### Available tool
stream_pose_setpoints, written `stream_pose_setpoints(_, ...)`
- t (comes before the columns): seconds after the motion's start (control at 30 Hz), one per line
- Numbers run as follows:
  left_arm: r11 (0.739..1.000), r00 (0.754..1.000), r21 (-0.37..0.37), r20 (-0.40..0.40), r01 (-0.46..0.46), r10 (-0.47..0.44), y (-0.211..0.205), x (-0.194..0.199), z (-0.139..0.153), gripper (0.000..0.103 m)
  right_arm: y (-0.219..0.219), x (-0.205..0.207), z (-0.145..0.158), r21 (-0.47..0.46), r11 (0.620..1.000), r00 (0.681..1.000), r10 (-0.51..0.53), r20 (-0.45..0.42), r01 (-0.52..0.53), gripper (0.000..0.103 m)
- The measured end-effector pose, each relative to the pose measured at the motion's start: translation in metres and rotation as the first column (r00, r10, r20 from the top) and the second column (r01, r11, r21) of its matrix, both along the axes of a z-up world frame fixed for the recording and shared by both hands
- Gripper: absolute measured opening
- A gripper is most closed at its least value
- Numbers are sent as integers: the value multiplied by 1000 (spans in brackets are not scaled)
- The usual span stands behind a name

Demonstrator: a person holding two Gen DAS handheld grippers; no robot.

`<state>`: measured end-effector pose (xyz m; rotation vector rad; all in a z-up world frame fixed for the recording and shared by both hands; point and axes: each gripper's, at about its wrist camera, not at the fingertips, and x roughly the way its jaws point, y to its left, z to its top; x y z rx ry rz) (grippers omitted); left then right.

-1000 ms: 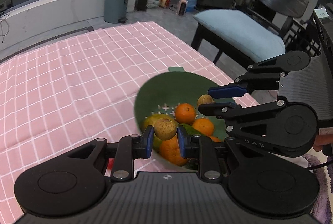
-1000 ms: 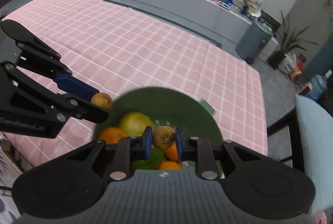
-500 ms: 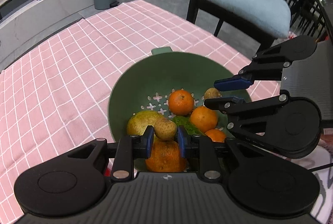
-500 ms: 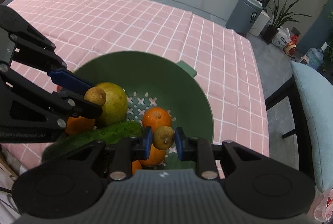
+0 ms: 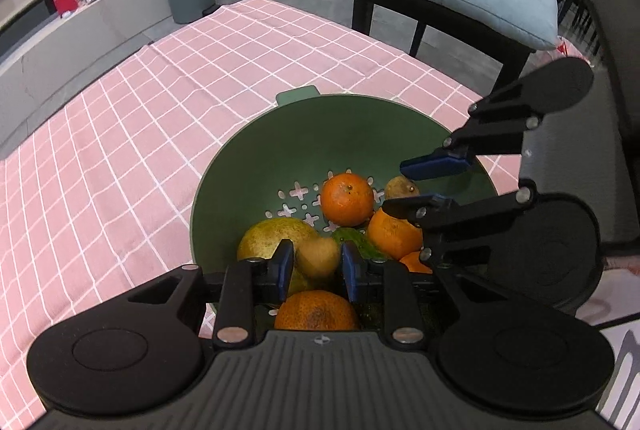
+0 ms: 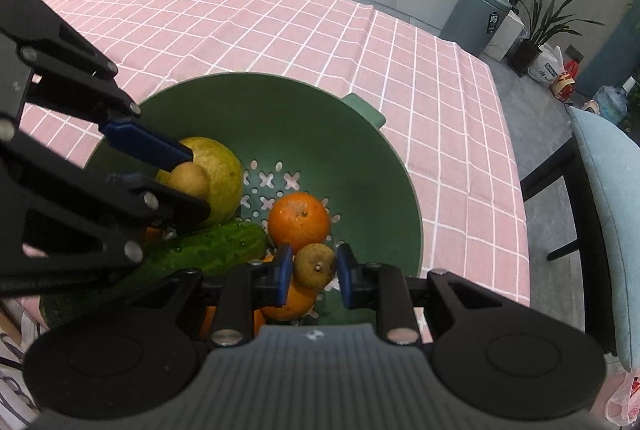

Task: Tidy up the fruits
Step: 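Carry the kiwis over the colander and open both tools to release them, then move both tools back toward the red plum and last kiwi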

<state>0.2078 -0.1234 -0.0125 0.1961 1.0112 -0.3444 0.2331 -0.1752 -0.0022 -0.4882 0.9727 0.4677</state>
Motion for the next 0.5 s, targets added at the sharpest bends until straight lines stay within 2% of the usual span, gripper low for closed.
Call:
stream_pose_setpoints(0.07, 1000, 1000, 6, 8, 1, -1, -1, -1, -1, 36, -1, 0, 1, 6, 1000, 1000, -4, 1, 4, 19)
stream_pose_setpoints(0.17, 1000, 1000, -12, 4, -4, 4, 1, -2, -1, 38, -1, -1, 4, 5, 1000, 1000, 2, 9, -2, 20)
stream_pose_setpoints(0.33, 999, 1000, -36, 17, -8, 9, 5, -7, 3, 47, -4, -4, 9, 17, 1000, 1000, 0, 1, 0, 22)
stream_pose_setpoints(0.37, 999, 1000, -42, 22, -5, 6, 5, -9, 5, 47, -4, -5, 10, 18, 1000, 1000, -2, 1, 2, 24)
stream_pose_setpoints(0.4, 999, 1000, -46, 27, -5, 6, 5, -10, 7, 47, -5, -6, 11, 19, 1000, 1000, -4, 3, 4, 33)
stream_pose_setpoints(0.47, 998, 999, -57, 42, -8, 10, 7, -14, 13, 50, -5, -10, 15, 15, 1000, 1000, -8, 25, 8, 44)
stream_pose_setpoints(0.5, 998, 999, -66, 50, -13, 16, 9, -16, 16, 53, -6, -12, 17, 18, 1000, 999, -10, 33, 9, 46)
